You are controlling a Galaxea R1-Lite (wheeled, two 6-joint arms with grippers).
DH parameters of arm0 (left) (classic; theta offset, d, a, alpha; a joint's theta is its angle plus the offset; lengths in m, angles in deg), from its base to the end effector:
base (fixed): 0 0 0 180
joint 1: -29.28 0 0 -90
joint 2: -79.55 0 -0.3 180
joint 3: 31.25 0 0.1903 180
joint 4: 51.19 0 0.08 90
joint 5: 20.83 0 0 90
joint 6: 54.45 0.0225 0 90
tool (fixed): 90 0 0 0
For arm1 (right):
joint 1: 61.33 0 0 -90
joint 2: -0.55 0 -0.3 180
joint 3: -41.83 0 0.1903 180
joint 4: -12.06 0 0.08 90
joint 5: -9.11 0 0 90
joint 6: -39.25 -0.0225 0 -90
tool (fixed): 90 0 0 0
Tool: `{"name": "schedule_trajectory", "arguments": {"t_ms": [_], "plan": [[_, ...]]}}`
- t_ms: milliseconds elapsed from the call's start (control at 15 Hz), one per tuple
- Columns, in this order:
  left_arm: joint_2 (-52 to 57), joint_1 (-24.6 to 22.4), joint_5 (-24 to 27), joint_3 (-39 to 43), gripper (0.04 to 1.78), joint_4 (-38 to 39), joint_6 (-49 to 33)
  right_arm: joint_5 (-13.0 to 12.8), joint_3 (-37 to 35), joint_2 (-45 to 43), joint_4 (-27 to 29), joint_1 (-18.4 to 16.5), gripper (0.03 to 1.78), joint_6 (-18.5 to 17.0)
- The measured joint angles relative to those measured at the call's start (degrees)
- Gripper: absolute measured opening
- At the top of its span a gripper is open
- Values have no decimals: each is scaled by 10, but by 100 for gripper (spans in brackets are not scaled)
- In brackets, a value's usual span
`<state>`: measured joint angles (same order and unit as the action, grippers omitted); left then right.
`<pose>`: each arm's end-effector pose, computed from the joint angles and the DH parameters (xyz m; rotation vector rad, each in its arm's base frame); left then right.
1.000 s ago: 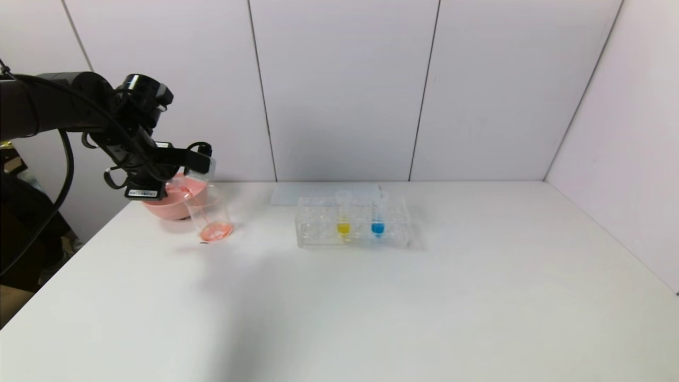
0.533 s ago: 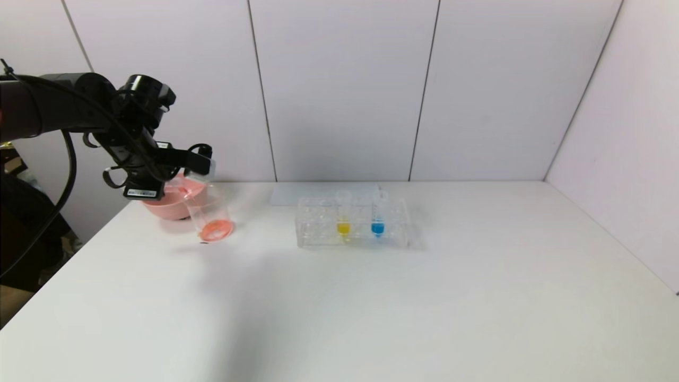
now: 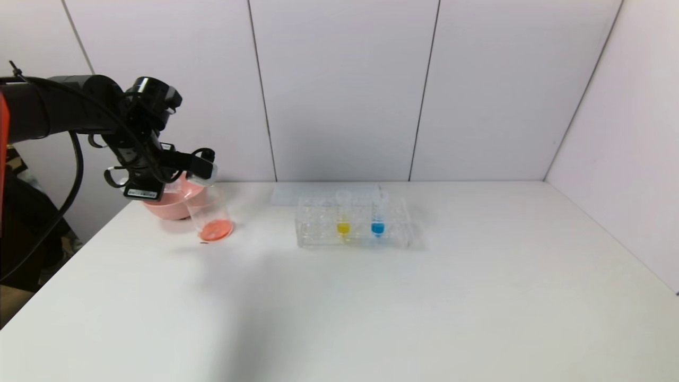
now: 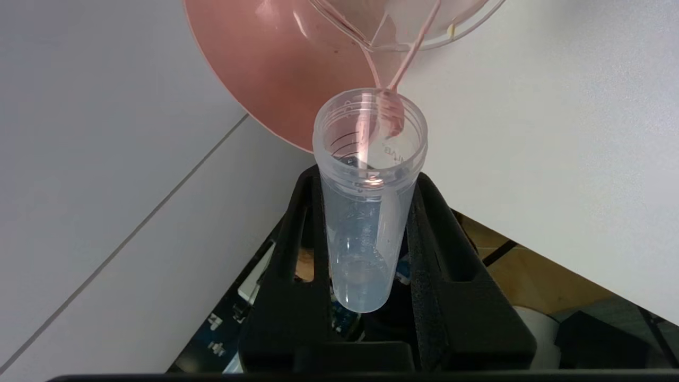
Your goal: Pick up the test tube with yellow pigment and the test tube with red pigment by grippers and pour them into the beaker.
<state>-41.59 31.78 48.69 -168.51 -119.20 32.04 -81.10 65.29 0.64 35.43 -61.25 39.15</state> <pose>0.4003 -0.0096 0.2301 1.5660 0.9522 -0.4460 -0.0228 -0.0001 0.0760 0.0017 0.0000 -0.0023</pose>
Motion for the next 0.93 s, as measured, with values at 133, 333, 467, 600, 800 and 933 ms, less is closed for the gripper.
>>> {"name": "schedule_trajectory", "arguments": {"t_ms": [133,333,467,600,800,933], "plan": [[0,6,-16,0,44,0,4,0,0,0,0,0,170,0],[1,12,-35,0,44,3,10,0,0,0,0,0,170,0],[1,13,-35,0,44,7,19,0,0,0,0,0,170,0],[1,14,-36,0,44,7,20,0,0,0,0,0,170,0],[1,15,-37,0,44,8,20,0,0,0,0,0,170,0],[1,15,-37,0,44,8,20,0,0,0,0,0,170,0]]}}
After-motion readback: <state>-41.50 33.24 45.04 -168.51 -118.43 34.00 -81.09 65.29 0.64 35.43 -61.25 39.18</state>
